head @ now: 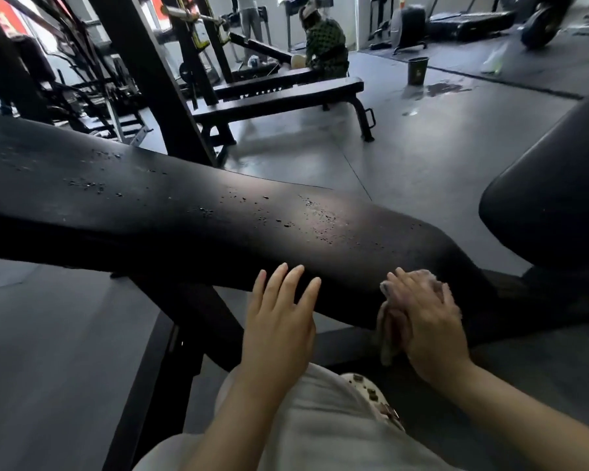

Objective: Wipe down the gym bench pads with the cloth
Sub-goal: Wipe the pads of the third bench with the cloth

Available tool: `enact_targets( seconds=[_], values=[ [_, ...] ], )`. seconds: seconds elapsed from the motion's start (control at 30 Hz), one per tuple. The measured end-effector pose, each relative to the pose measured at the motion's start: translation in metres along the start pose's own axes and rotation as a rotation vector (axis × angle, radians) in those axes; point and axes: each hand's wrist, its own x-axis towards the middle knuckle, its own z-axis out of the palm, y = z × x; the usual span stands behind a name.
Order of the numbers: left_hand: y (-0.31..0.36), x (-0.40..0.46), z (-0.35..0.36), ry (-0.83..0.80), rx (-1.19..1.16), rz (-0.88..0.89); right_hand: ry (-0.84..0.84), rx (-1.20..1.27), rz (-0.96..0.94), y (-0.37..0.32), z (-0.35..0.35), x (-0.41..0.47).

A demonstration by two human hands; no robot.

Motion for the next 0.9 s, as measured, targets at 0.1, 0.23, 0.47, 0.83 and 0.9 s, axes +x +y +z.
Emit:
enact_targets(
  seconds=[0.1,0.23,0.47,0.83,0.9],
  values=[
    [0.007,0.003,0.002,0.004,-0.001,-0.023,0.131,0.091,0.106,-0.041,0.013,0.011],
    [0.017,0.011,0.004,-0.026,-0.04,0.007,0.222,0.101,-0.094,-0.06,0.018,0.024],
    [0.041,0.022,0.016,-0.071,-0.074,0.135,0.006,0.252,0.02,0.08,0.008,0.006],
    [0.094,0.07,0.031,-0.208,-0.092,0.298,0.015,0.462,0.491,0.072,0.02,0.003],
    [0.095,0.074,0.034,-0.234,-0.088,0.334,-0.074,0.402,0.48,0.103,0.019,0.012]
  ],
)
